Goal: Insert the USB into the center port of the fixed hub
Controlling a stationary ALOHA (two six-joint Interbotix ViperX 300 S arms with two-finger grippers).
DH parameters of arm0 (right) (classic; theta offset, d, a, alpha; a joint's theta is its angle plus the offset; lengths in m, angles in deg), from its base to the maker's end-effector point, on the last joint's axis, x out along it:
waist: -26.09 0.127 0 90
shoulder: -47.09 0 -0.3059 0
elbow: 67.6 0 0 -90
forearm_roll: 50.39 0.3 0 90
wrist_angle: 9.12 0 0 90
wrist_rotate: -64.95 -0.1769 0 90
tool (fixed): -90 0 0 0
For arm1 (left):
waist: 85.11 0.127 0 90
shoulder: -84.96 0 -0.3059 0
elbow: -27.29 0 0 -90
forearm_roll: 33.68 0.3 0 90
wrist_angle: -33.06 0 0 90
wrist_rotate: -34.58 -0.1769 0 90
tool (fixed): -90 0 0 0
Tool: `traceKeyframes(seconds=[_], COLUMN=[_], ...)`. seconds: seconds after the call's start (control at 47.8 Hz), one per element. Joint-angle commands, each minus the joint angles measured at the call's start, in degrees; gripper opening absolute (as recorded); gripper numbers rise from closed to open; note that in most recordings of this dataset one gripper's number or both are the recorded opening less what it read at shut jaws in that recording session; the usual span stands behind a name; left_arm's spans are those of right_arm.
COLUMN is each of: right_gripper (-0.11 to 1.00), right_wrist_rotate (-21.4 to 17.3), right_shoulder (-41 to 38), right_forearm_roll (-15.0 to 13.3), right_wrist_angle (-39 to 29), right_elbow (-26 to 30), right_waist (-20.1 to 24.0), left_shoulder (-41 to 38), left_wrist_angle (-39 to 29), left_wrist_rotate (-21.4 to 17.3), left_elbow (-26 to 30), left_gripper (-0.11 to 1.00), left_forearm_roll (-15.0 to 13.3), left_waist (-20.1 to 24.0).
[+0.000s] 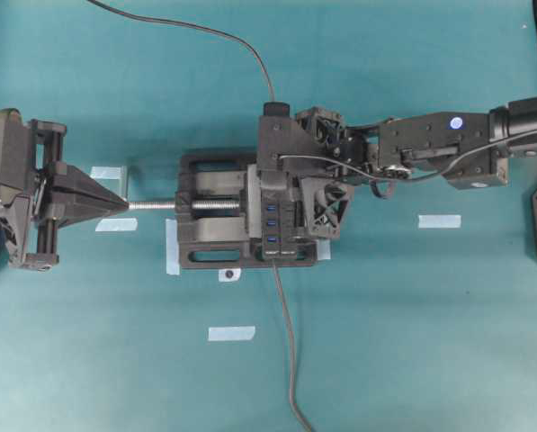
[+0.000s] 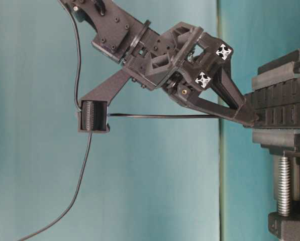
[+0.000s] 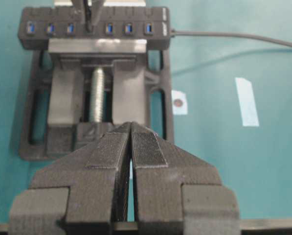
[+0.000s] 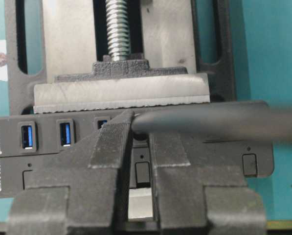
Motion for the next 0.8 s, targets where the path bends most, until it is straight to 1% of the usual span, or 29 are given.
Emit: traceKeyframes(seconds=[0.0,0.167,0.293,0.356,0.523,0.586,0.628,0.774], right_gripper=[0.07,0.10,0.20,0.30,0.68,0.78,0.81,0.81], right_wrist_rotate=[0.1,-0.1,-0.1,-0.2,-0.3,-0.3,-0.3,-0.3], right_shoulder=[-0.2,-0.1,0.3,0.5,0.7,0.7,0.8,0.8], right_forearm_roll=[0.2,0.1,0.1,0.1,0.1,0.1,0.1,0.1], right_wrist_angle=[-0.4,-0.2,0.0,0.0,-0.2,-0.3,-0.3,-0.3], right_elbow=[0.1,0.1,0.2,0.4,0.5,0.5,0.5,1.0], right_waist=[0.2,0.3,0.2,0.2,0.0,0.0,-0.1,0.0], left_shoulder=[0.0,0.0,0.0,0.0,0.2,0.2,0.3,0.3], left_wrist_angle=[0.3,0.3,0.3,0.3,0.3,0.2,0.3,0.3], left_wrist_rotate=[0.1,0.2,0.1,0.1,0.2,0.3,0.2,0.3], left_elbow=[0.7,0.6,0.7,0.7,0.6,0.5,0.6,0.5], left_gripper=[0.00,0.00,0.00,0.00,0.00,0.00,0.00,0.00], left_forearm_roll=[0.0,0.1,0.0,0.0,0.0,0.0,0.0,0.0], left_waist=[0.0,0.0,-0.1,0.0,-0.3,-0.3,-0.4,-0.4])
